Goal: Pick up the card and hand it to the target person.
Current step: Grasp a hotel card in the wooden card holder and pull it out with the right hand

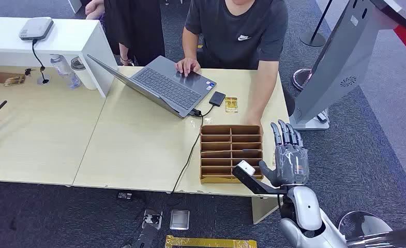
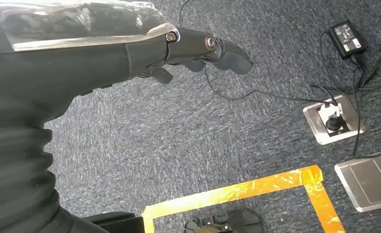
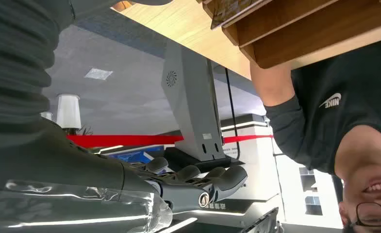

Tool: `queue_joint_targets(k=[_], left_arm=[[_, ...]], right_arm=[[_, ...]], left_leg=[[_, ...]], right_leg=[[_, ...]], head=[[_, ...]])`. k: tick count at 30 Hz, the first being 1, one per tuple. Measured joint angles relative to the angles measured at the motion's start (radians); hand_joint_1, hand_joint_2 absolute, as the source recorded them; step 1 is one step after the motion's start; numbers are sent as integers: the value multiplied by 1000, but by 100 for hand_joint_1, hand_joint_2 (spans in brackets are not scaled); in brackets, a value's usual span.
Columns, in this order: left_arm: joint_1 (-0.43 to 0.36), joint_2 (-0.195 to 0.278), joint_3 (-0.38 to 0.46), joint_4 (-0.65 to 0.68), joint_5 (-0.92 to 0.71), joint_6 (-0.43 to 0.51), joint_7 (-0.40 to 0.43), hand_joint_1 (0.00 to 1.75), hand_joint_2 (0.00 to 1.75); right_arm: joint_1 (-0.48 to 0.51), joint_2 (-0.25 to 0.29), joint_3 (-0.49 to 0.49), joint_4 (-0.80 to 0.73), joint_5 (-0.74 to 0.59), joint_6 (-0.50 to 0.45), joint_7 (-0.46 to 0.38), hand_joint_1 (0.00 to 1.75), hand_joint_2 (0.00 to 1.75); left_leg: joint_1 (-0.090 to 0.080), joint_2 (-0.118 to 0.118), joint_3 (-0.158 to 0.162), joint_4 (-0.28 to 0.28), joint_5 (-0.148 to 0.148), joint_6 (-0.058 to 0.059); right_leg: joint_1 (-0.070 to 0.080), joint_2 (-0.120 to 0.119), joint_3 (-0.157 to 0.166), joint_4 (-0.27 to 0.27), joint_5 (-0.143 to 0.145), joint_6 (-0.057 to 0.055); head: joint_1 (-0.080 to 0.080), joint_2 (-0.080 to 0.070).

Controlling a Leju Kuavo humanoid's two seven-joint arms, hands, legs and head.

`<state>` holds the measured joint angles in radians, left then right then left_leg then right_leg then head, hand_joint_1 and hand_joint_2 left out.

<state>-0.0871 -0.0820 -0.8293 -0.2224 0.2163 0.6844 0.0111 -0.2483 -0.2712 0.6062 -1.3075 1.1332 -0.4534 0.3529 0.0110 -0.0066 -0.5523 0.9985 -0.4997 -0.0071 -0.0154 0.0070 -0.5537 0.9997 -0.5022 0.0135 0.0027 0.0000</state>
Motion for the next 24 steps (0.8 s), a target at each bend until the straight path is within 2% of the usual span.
queue_joint_targets(k=[4,8,10,14,19,22,24], left_arm=[[0,0,0,0,0,0,-1,0,175],[0,0,0,0,0,0,-2,0,175],[0,0,0,0,0,0,-2,0,175],[0,0,-1,0,0,0,-2,0,175],[0,0,-1,0,0,0,-3,0,175],[0,0,-1,0,0,0,-4,0,175],[-1,0,-1,0,0,0,-5,0,175]], right_arm=[[0,0,6,3,3,4,0,25,175],[1,4,12,7,4,6,0,19,175],[2,5,16,8,4,7,0,22,175],[3,6,23,9,4,14,0,40,175],[5,8,30,11,4,25,1,45,175],[5,9,33,12,4,26,0,63,175],[5,10,34,12,4,28,-1,82,175]], left_leg=[[0,0,0,0,0,0],[0,0,0,0,0,0],[0,0,0,0,0,0],[0,0,0,0,0,0],[0,0,0,0,0,0],[0,0,0,0,0,0],[0,0,0,0,0,0]], right_leg=[[0,0,0,0,0,0],[0,0,0,0,0,0],[0,0,0,0,0,0],[0,0,0,0,0,0],[0,0,0,0,0,0],[0,0,0,0,0,0],[0,0,0,0,0,0]], head=[[0,0],[0,0],[-1,0],[0,0],[0,0],[0,0],[0,0]])
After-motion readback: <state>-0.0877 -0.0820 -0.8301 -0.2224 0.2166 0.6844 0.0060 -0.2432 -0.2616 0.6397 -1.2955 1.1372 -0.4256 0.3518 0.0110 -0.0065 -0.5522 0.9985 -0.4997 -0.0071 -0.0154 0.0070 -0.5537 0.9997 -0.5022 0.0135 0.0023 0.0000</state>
